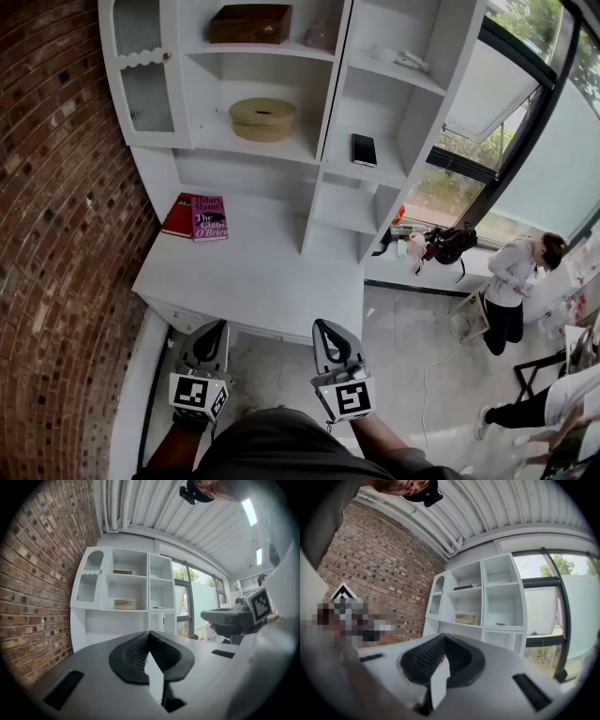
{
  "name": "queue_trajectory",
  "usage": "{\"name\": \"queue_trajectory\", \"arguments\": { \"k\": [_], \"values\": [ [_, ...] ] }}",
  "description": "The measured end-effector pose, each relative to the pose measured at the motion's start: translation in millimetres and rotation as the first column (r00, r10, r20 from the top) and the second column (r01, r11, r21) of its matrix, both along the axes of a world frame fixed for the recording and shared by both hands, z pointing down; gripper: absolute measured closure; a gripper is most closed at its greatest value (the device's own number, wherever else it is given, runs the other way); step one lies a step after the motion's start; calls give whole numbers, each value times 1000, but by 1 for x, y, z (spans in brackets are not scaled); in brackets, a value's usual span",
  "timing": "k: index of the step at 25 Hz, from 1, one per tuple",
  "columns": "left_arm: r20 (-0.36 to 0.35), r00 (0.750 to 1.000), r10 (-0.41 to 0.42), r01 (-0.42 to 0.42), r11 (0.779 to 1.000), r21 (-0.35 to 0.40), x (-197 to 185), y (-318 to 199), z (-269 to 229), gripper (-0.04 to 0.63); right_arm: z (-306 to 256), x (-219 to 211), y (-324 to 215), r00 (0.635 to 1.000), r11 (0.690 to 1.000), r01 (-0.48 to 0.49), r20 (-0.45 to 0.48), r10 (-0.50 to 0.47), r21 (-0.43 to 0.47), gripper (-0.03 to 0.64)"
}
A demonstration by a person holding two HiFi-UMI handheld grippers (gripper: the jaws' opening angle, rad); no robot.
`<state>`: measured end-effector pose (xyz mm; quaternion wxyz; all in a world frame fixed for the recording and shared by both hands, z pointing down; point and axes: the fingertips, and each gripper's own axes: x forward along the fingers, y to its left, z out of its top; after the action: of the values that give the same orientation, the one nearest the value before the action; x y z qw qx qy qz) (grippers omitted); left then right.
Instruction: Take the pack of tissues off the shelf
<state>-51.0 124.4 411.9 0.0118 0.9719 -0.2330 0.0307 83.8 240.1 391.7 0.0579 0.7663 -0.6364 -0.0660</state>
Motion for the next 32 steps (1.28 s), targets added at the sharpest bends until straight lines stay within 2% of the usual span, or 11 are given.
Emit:
{"name": "queue_trajectory", "arguments": {
  "k": [18, 32],
  "values": [
    [13, 1000, -20, 20, 1000, -13, -2, 5, 5, 595, 1, -2, 4, 999, 1000, 27, -20, -27, 3, 617],
    [-4, 1000, -27, 27, 1000, -11, 6, 11, -2, 594, -4, 8, 11, 997, 997, 62, 33, -63, 42, 606]
  ]
}}
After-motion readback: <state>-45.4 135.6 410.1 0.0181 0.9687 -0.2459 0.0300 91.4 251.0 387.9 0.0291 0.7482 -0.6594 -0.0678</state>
